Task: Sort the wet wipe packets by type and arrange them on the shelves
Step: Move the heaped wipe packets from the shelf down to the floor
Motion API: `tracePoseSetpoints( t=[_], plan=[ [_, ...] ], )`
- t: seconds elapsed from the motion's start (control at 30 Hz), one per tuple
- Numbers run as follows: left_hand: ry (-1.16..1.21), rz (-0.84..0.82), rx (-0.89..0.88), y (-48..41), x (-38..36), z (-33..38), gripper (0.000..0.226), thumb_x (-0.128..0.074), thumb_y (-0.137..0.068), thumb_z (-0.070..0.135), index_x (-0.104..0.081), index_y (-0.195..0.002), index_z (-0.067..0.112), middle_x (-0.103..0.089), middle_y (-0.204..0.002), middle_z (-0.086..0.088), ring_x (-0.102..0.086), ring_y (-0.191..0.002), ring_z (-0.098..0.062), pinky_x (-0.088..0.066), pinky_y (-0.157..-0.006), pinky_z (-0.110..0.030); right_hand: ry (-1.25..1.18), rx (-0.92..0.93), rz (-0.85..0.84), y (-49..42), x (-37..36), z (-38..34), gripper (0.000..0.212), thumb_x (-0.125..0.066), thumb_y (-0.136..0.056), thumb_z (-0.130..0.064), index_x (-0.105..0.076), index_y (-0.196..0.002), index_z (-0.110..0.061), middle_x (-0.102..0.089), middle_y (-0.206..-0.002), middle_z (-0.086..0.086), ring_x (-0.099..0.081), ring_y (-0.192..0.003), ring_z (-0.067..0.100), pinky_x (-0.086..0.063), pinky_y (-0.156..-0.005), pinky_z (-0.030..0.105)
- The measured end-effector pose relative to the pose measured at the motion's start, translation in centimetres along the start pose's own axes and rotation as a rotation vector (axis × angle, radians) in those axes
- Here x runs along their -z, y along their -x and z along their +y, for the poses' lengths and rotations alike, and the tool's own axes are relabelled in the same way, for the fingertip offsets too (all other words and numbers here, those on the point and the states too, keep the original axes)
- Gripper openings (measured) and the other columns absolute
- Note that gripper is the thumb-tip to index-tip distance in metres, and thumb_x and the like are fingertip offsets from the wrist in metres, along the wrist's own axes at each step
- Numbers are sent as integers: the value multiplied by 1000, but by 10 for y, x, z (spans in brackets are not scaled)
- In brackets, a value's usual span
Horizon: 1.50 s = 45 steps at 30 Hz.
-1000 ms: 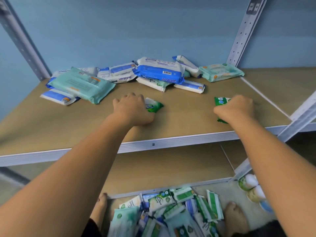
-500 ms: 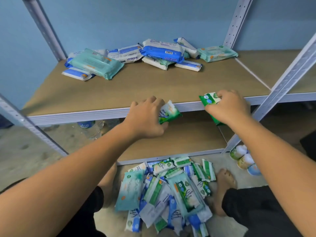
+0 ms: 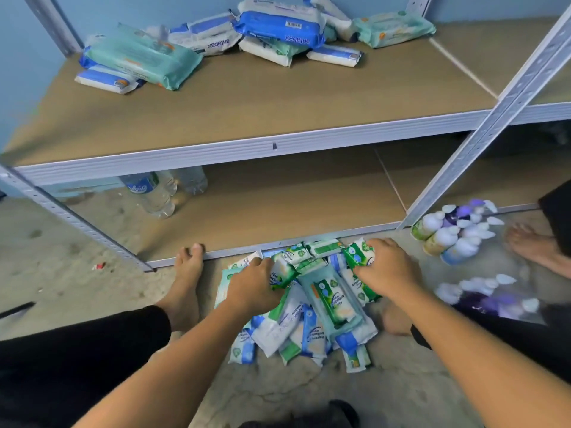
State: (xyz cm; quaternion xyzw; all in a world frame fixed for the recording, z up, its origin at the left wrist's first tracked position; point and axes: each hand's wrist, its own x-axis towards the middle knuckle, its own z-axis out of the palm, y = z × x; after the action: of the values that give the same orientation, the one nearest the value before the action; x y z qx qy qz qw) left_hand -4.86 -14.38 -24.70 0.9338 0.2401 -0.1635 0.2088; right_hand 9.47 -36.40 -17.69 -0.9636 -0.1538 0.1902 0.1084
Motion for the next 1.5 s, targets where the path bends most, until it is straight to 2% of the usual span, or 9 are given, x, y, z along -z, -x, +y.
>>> tracePoseSetpoints(
  t=[0.2, 0.37, 0.6, 0.77, 0.83, 1.03, 1.17, 1.3, 1.5],
  plan=[
    [92, -72, 70, -31, -48, 7, 69, -64, -87, 51, -44, -144, 19, -45, -138, -8, -56, -118, -31, -51, -97, -42, 162, -78, -175, -9, -26, 30, 50, -67, -83, -31, -59, -131, -23, -53, -134, 9, -48, -122, 29, -38, -90, 33],
    [-75, -19, -15, -69, -57, 21, 70, -61, -91, 48, -34, -152, 27, -40, -145, -6, -43, -132, -32, -36, -108, -49, 41, -169, -267, -42, -39, 49, 35, -65, -91, -22, -60, -125, -14, -53, -122, 11, -50, -94, 20, -29, -61, 15],
    [-156, -5, -66, -121, -68, 35, 70, -61, -91, 30, -31, -154, 33, -34, -149, -5, -36, -136, -31, -31, -111, -52, -16, -188, -276, -81, -76, 71, 29, -71, -76, -31, -63, -104, -24, -66, -98, -2, -61, -82, 16, -50, -67, 26],
    [-156, -55, -50, -132, -84, 38, 62, -58, -88, 20, -42, -146, 32, -37, -147, -4, -33, -136, -29, -32, -109, -49, 34, -144, -280, -101, -86, 78, 41, -69, -80, -37, -61, -119, -28, -61, -109, -4, -59, -93, 17, -47, -75, 30],
    [-143, -139, -42, -133, -89, 34, 54, -52, -89, 19, -49, -142, 29, -44, -143, -4, -41, -131, -30, -36, -106, -50, 42, -127, -288, -105, -94, 79, 52, -68, -82, -41, -55, -132, -31, -59, -122, -4, -58, -107, 20, -46, -91, 38],
    [-45, -171, -39, -133, -94, 30, 52, -49, -91, 18, -51, -142, 26, -47, -142, -4, -44, -127, -31, -51, -95, -48, -24, -72, -368, -104, -123, 90, 80, -63, -92, -38, -19, -159, -34, -35, -158, 0, -40, -141, 26, -38, -112, 49],
    [-38, -177, -37, -126, -90, 31, 54, -49, -91, 21, -49, -145, 25, -46, -144, -5, -43, -130, -30, -48, -99, -47, -119, -46, -365, -100, -128, 98, 82, -65, -91, -21, -20, -158, -35, -33, -159, 3, -45, -137, 25, -46, -109, 43],
    [-49, -147, -31, -118, -78, 34, 55, -49, -87, 23, -50, -143, 26, -53, -138, -5, -47, -126, -30, -44, -104, -52, -122, -58, -291, -98, -115, 90, 70, -61, -92, -21, -32, -155, -33, -46, -148, 1, -58, -118, 21, -53, -98, 38],
    [4, -69, -49, -96, -40, 43, 58, -52, -88, 21, -48, -146, 26, -51, -143, -6, -46, -131, -30, -45, -105, -50, -171, -8, -200, -85, -89, 60, 58, -58, -93, -26, -43, -150, -26, -50, -147, 3, -61, -116, 23, -54, -95, 41]
  ],
)
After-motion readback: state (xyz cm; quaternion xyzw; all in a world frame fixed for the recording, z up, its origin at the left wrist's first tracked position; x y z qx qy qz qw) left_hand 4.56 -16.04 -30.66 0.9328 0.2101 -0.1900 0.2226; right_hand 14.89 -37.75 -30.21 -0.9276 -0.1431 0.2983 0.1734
